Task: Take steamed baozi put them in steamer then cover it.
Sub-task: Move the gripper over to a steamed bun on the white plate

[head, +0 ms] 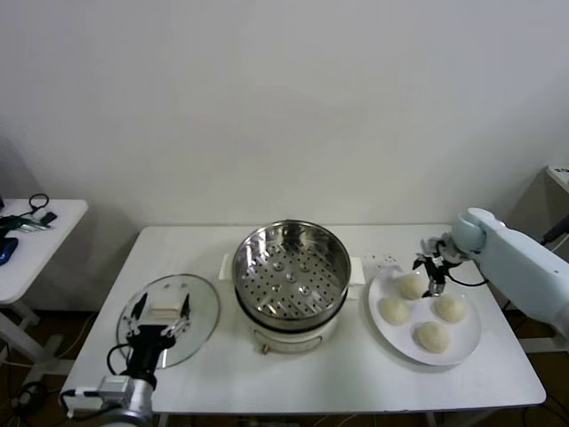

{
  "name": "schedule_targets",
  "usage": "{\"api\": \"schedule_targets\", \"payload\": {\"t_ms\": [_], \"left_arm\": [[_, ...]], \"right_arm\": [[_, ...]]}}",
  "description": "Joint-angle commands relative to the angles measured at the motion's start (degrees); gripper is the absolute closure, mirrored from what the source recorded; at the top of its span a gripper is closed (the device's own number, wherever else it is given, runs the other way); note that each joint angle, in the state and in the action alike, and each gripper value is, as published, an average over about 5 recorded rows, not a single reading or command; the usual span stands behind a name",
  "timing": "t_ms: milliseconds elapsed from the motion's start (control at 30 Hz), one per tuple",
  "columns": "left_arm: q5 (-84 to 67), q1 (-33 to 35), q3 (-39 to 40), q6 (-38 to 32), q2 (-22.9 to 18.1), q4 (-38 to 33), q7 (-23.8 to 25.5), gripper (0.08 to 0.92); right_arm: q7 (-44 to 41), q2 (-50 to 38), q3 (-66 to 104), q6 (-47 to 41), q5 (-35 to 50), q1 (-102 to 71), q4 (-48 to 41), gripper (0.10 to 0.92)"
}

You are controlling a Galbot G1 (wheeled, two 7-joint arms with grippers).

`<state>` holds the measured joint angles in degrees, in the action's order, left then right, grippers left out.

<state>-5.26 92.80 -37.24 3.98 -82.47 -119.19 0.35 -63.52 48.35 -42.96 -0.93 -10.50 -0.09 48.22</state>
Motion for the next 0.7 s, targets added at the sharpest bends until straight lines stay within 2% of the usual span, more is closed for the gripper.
{"api": "schedule_targets", "payload": {"t_ms": [33, 333, 700], "left_arm": [[-0.3, 0.0, 0.0, 0.1, 0.1, -0.1, 0.0, 0.177], [0.7, -0.1, 0.1, 0.1, 0.1, -0.7, 0.0, 0.177], [1.2, 0.1, 0.2, 0.0, 0.1, -1.5, 0.1, 0.177]], "right_arm": [[-0.3, 2.6, -2.5, 0.3, -0.9, 2.1, -3.4, 0.203], [-0.9, 3.6, -3.1, 0.6, -1.1, 1.8, -4.5, 0.209], [-1.7, 3.9, -2.5, 1.9, -1.3, 1.5, -5.2, 0.304]]}}
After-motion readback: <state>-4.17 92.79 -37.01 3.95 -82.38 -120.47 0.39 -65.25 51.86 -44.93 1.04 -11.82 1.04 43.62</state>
